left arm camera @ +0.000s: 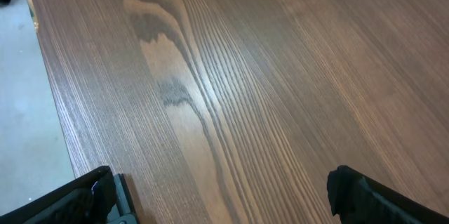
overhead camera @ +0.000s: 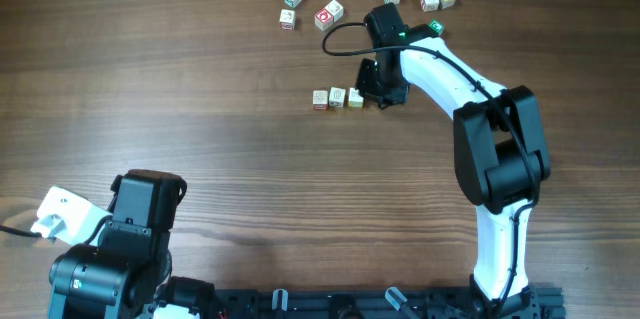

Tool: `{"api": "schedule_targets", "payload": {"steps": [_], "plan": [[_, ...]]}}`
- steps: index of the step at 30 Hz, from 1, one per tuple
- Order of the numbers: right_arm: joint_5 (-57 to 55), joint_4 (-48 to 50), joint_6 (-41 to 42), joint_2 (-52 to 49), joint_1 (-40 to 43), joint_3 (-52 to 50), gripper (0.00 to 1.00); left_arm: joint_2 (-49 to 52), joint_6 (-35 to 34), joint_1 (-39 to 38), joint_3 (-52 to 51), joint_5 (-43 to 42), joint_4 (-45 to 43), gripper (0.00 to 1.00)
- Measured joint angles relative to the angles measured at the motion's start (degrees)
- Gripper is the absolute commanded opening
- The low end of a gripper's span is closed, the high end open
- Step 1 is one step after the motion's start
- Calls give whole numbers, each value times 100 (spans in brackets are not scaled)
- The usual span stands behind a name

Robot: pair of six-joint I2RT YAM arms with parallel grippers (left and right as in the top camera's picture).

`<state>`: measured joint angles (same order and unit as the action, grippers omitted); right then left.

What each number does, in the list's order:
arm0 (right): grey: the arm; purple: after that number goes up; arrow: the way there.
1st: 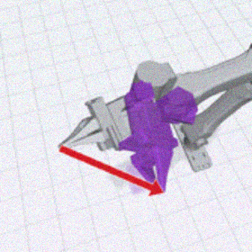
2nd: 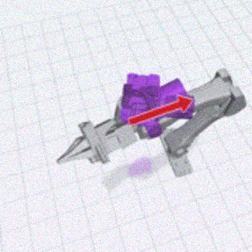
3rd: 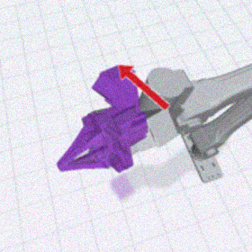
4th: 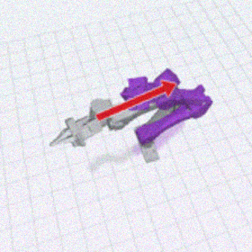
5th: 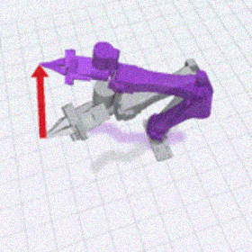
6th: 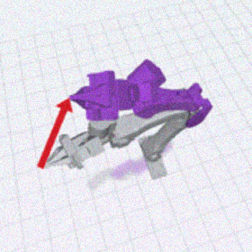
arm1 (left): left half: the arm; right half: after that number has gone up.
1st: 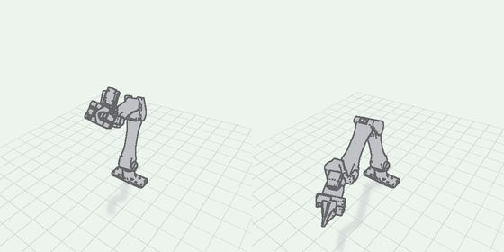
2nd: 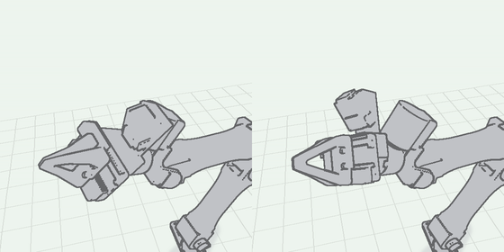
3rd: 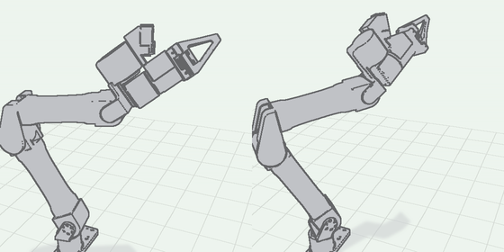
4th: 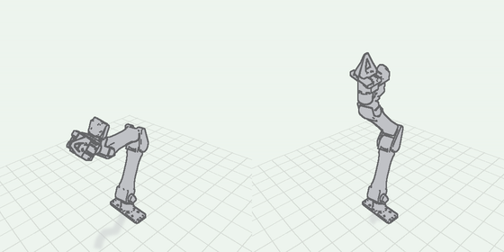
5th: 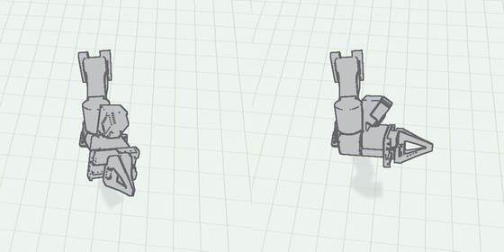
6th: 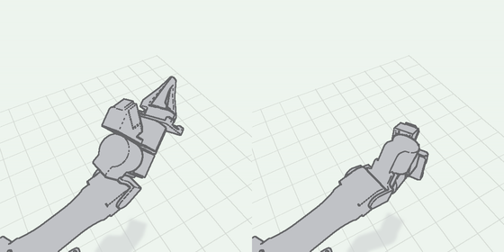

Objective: Form a horizontal line

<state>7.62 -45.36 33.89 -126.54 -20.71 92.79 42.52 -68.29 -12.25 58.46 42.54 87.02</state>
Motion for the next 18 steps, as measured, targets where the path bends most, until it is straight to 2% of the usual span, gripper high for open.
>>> {"api": "schedule_targets", "payload": {"steps": [18], "plan": [[140, 59, -341, 0, 0, -11, 19, 0, 0, 0, 0, 0, 0, 100]]}}
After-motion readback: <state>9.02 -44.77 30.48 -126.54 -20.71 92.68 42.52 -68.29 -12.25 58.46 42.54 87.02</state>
